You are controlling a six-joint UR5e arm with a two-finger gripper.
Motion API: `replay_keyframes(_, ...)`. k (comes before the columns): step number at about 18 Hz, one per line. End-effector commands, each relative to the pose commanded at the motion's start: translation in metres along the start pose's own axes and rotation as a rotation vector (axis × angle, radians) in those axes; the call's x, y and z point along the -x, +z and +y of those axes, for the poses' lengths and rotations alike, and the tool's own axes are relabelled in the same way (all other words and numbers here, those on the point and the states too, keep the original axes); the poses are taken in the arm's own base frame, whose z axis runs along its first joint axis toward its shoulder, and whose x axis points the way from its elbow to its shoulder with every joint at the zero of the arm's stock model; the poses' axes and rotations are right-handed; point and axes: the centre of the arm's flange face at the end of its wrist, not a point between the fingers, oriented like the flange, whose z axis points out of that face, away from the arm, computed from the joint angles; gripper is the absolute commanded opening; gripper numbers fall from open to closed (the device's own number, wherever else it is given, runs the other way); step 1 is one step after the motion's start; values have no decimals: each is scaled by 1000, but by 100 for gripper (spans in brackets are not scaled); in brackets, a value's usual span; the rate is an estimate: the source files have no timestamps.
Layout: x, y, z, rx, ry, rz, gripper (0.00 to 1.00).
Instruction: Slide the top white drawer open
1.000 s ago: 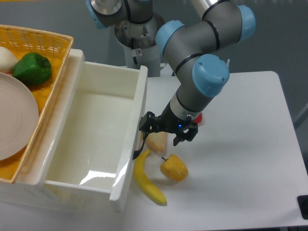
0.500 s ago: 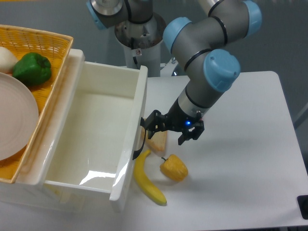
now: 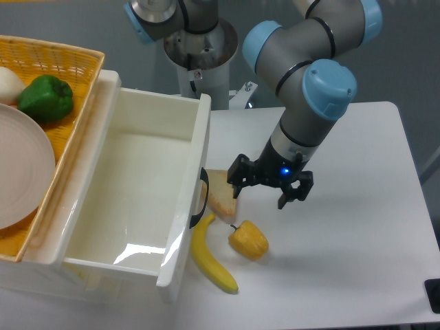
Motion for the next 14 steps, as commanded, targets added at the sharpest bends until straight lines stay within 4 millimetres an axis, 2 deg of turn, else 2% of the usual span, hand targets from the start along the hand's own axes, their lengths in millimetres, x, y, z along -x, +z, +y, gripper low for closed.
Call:
replay_keyframes(2,13,-2,10,27,57,-27,100)
replay_keyframes(6,26,6,24,171,282,-102,100)
replay_keyframes(10,42,15,37,282,384,-161,100)
replay_keyframes(14,62,26,47,317,481,-184,100)
